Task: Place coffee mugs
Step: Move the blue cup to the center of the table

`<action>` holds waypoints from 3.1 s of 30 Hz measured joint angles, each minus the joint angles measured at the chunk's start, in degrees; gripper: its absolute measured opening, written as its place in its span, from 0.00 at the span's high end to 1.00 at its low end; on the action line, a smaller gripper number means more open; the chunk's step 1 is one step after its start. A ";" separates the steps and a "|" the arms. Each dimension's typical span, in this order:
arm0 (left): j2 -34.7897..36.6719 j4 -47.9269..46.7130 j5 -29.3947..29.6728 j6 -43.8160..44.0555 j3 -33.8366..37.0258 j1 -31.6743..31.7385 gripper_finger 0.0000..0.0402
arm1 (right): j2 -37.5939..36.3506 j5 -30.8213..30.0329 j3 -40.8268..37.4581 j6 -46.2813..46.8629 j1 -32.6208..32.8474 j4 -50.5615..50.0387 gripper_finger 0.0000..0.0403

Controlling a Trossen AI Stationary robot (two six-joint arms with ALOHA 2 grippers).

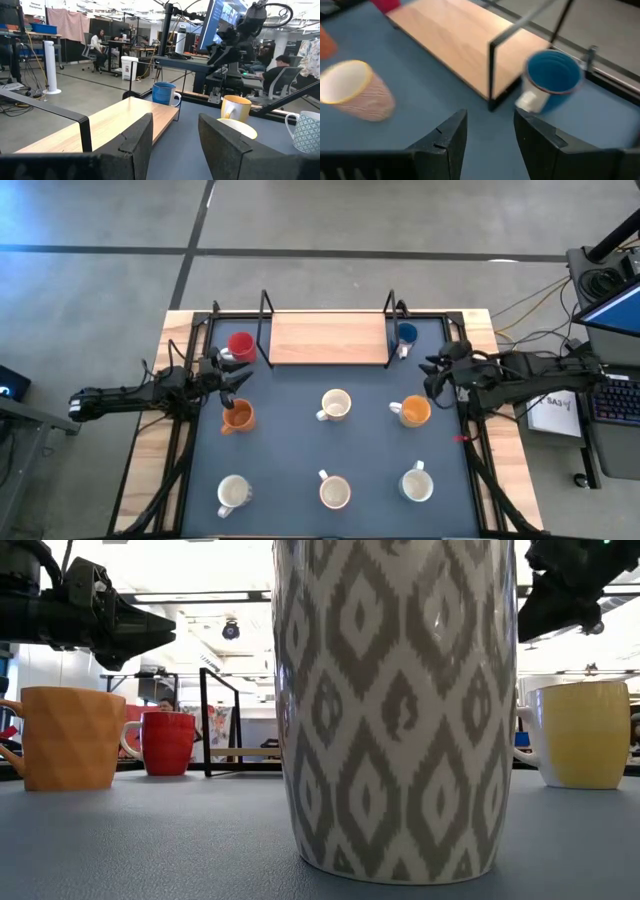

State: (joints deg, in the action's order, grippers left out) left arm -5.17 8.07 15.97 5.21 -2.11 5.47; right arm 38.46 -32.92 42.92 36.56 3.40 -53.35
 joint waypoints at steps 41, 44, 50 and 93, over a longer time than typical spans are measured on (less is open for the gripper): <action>0.00 -0.02 0.00 0.00 0.00 0.00 0.65 | 26.21 22.45 20.75 -19.15 -46.91 -3.35 0.63; -0.02 -0.02 0.00 0.00 -0.02 -0.02 0.65 | 27.74 24.91 18.70 -19.15 -51.22 -3.40 0.63; -0.02 -0.02 0.00 0.00 -0.02 -0.02 0.65 | 30.74 29.25 14.93 -19.13 -57.02 0.41 0.63; -0.02 -0.04 0.00 0.00 0.00 -0.02 0.65 | 34.17 28.94 18.86 -23.14 -58.89 -7.54 0.97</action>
State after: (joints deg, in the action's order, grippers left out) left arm -5.19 8.04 15.97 5.21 -2.11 5.46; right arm 72.63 -3.98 61.78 13.42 -55.49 -60.90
